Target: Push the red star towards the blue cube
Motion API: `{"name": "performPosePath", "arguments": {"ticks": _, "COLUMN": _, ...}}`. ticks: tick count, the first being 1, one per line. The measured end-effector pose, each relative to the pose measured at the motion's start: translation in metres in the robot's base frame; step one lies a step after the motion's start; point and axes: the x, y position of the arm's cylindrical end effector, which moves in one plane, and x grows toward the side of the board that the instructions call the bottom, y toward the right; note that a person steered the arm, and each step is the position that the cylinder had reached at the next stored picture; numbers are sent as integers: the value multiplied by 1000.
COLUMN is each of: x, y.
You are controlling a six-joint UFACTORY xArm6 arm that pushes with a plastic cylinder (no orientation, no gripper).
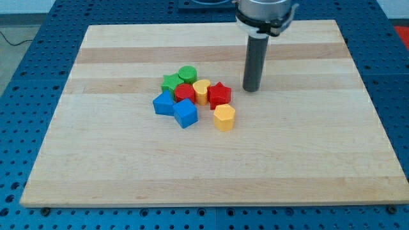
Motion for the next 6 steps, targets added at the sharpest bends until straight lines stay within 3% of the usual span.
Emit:
{"name": "performPosePath", "arguments": {"ticks": 3, "x": 23, "y": -62}}
{"name": "performPosePath", "arguments": {"ticks": 6, "x": 25, "y": -11}}
